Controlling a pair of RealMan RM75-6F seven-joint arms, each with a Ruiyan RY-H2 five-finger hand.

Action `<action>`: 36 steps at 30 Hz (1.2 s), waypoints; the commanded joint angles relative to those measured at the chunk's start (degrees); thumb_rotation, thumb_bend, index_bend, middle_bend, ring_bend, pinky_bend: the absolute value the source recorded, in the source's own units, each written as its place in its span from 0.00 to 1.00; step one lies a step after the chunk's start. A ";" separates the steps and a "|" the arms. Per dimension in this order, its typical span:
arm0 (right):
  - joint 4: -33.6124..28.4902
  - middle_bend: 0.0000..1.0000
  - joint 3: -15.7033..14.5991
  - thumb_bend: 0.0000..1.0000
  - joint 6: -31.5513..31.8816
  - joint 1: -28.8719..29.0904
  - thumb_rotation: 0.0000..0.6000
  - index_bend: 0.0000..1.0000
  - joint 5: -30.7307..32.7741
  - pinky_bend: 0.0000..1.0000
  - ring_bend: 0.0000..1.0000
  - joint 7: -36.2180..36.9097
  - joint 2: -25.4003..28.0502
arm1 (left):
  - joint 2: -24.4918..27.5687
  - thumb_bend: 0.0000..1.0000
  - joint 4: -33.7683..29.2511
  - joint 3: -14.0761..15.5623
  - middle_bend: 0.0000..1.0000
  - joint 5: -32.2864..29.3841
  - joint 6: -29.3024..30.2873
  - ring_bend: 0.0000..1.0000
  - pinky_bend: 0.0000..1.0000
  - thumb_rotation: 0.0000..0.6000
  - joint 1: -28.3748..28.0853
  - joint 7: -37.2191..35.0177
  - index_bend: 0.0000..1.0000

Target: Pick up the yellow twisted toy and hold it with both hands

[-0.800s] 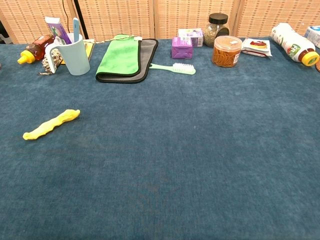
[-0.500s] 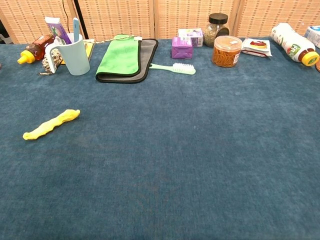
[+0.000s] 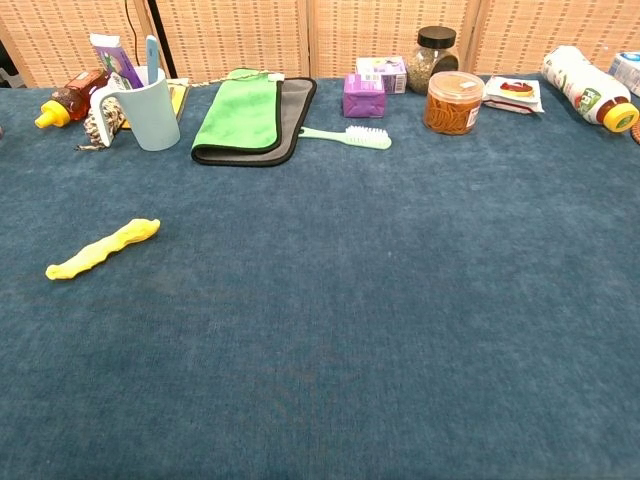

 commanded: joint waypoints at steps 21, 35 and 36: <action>0.32 0.06 0.67 0.29 -2.32 1.33 1.00 0.06 2.01 0.00 0.00 -1.42 -0.34 | -8.72 0.36 7.39 -2.18 0.10 -9.22 -14.52 0.07 0.00 1.00 -11.16 6.13 0.40; -0.23 0.06 0.16 0.29 -1.21 0.36 1.00 0.06 1.79 0.00 0.00 -0.98 0.74 | -17.48 0.32 9.55 -2.62 0.10 -14.13 -15.20 0.06 0.00 0.92 -16.60 15.32 0.34; -0.24 0.06 0.12 0.29 -1.07 0.27 1.00 0.06 1.70 0.00 0.00 -0.87 0.84 | -18.07 0.32 9.41 -2.56 0.10 -14.46 -15.02 0.06 0.00 0.89 -16.81 15.90 0.32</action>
